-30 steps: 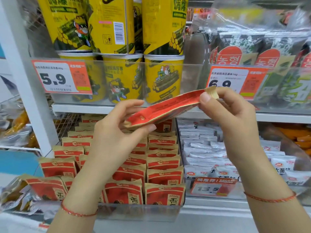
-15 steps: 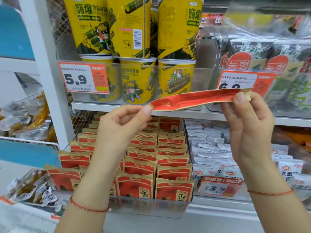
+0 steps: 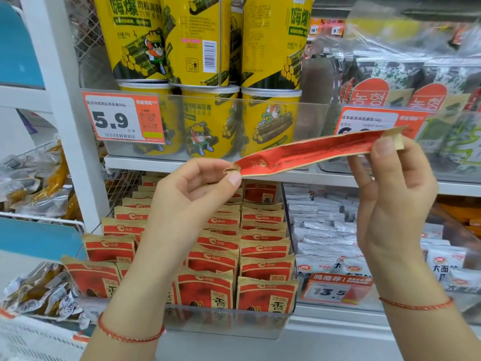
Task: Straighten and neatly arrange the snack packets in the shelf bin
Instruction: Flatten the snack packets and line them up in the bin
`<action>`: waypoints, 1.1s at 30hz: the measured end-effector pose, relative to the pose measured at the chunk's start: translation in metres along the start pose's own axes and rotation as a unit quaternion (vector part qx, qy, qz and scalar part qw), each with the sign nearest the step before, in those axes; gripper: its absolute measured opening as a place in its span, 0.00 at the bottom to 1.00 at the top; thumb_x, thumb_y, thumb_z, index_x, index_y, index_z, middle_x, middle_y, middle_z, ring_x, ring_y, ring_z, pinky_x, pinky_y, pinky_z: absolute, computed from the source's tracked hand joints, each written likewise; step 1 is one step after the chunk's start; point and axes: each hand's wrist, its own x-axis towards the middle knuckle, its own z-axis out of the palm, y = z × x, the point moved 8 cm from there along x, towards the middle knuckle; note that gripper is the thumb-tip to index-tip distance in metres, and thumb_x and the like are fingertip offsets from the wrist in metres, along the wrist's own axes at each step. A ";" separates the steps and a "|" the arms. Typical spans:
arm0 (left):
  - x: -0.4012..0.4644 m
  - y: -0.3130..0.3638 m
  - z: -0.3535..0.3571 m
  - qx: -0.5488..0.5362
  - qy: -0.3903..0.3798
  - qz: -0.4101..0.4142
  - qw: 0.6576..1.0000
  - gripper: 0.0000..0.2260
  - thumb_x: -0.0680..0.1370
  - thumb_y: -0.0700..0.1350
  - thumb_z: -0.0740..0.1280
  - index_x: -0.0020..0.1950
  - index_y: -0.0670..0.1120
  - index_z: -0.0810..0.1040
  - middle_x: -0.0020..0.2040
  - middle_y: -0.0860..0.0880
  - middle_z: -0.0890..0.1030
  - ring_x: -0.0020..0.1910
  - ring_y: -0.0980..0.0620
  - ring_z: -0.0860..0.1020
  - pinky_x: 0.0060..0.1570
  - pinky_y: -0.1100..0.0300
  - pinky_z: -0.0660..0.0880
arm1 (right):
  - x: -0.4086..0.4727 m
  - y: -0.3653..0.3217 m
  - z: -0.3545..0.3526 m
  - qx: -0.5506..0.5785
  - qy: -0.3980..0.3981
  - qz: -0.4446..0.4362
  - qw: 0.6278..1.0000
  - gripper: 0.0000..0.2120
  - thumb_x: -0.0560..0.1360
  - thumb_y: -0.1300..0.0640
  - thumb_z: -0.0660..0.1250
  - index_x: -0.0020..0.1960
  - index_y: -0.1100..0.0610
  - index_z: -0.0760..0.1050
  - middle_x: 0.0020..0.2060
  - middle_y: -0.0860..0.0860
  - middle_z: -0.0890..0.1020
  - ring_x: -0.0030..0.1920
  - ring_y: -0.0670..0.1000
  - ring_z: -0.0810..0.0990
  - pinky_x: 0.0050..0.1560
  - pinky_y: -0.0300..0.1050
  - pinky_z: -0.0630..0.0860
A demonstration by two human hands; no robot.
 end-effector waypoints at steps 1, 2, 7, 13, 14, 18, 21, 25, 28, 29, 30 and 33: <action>-0.003 0.002 0.002 0.028 -0.005 0.015 0.999 0.10 0.67 0.50 0.75 0.46 0.56 0.82 0.43 0.58 0.85 0.44 0.59 0.84 0.45 0.66 0.79 | 0.000 -0.002 0.001 -0.004 0.007 -0.002 1.000 0.11 0.67 0.39 0.72 0.40 0.46 0.77 0.36 0.39 0.77 0.42 0.42 0.74 0.54 0.49 0.73; -0.005 0.004 0.005 0.060 -0.010 0.029 0.998 0.12 0.66 0.51 0.74 0.48 0.57 0.81 0.43 0.61 0.84 0.42 0.61 0.84 0.41 0.70 0.77 | 0.000 -0.003 0.002 -0.010 0.012 -0.004 1.000 0.12 0.68 0.39 0.72 0.41 0.46 0.77 0.36 0.39 0.78 0.43 0.41 0.75 0.56 0.50 0.74; -0.016 -0.003 0.020 0.219 -0.057 0.099 0.969 0.10 0.70 0.56 0.70 0.50 0.62 0.80 0.45 0.61 0.83 0.43 0.59 0.82 0.43 0.61 0.79 | -0.007 -0.008 0.018 -0.054 -0.009 -0.023 0.998 0.14 0.71 0.46 0.71 0.52 0.52 0.76 0.46 0.47 0.80 0.47 0.45 0.79 0.52 0.43 0.77; -0.014 -0.025 0.018 0.062 -0.093 -0.005 0.994 0.13 0.69 0.49 0.69 0.53 0.51 0.81 0.41 0.49 0.85 0.34 0.51 0.84 0.34 0.64 0.79 | -0.004 -0.001 0.024 -0.003 -0.061 0.046 0.997 0.17 0.70 0.62 0.73 0.57 0.54 0.76 0.44 0.44 0.84 0.44 0.41 0.81 0.45 0.36 0.77; -0.014 -0.027 0.016 0.054 -0.085 -0.004 0.995 0.13 0.69 0.48 0.69 0.53 0.50 0.81 0.43 0.49 0.85 0.35 0.50 0.84 0.35 0.64 0.80 | -0.004 0.003 0.027 -0.002 -0.095 0.075 0.993 0.16 0.68 0.62 0.75 0.54 0.54 0.78 0.42 0.44 0.84 0.44 0.43 0.82 0.46 0.38 0.78; -0.012 -0.031 0.005 0.027 -0.047 0.010 0.998 0.11 0.72 0.44 0.69 0.54 0.49 0.80 0.48 0.51 0.85 0.45 0.51 0.85 0.45 0.62 0.81 | -0.009 0.003 0.040 -0.068 -0.266 0.123 0.954 0.10 0.63 0.62 0.77 0.40 0.49 0.85 0.35 0.44 0.84 0.39 0.43 0.82 0.44 0.36 0.78; -0.011 -0.030 0.006 0.026 -0.047 0.027 0.998 0.12 0.73 0.44 0.69 0.56 0.51 0.79 0.50 0.53 0.85 0.49 0.52 0.84 0.50 0.62 0.80 | -0.017 -0.001 0.042 -0.149 -0.333 0.126 0.923 0.08 0.60 0.56 0.78 0.38 0.48 0.85 0.32 0.44 0.84 0.34 0.40 0.78 0.38 0.31 0.74; -0.006 -0.041 0.014 0.061 -0.085 0.019 0.994 0.15 0.75 0.47 0.67 0.61 0.53 0.78 0.54 0.55 0.84 0.50 0.55 0.84 0.51 0.62 0.80 | -0.015 -0.002 0.030 -0.187 -0.289 0.095 0.934 0.04 0.63 0.52 0.73 0.32 0.43 0.84 0.28 0.42 0.82 0.31 0.37 0.75 0.34 0.30 0.70; -0.001 -0.057 0.013 0.170 -0.108 -0.006 0.979 0.23 0.74 0.58 0.64 0.70 0.59 0.71 0.62 0.64 0.76 0.56 0.68 0.78 0.55 0.72 0.74 | -0.014 -0.005 0.024 -0.300 -0.313 -0.022 0.901 0.06 0.70 0.51 0.72 0.45 0.43 0.84 0.31 0.34 0.80 0.33 0.35 0.74 0.36 0.30 0.68; 0.000 -0.062 0.012 0.212 -0.120 -0.016 0.970 0.25 0.74 0.61 0.62 0.72 0.60 0.68 0.65 0.64 0.73 0.60 0.69 0.75 0.57 0.73 0.72 | -0.014 -0.004 0.021 -0.331 -0.317 -0.054 0.887 0.08 0.71 0.53 0.71 0.50 0.46 0.82 0.35 0.28 0.79 0.36 0.32 0.76 0.39 0.26 0.69; 0.001 -0.067 0.012 0.257 -0.138 -0.024 0.956 0.28 0.74 0.63 0.60 0.73 0.60 0.65 0.68 0.62 0.71 0.64 0.67 0.72 0.61 0.69 0.70 | -0.014 -0.001 0.017 -0.353 -0.318 -0.071 0.877 0.11 0.72 0.54 0.70 0.54 0.49 0.81 0.38 0.23 0.77 0.39 0.30 0.77 0.42 0.24 0.69; -0.002 -0.078 0.020 0.389 -0.218 -0.038 0.894 0.33 0.74 0.68 0.53 0.77 0.58 0.60 0.75 0.58 0.65 0.73 0.59 0.63 0.71 0.57 0.61 | -0.017 0.012 0.005 -0.415 -0.319 -0.125 0.843 0.16 0.72 0.59 0.70 0.59 0.51 0.77 0.51 0.30 0.78 0.50 0.29 0.77 0.50 0.23 0.70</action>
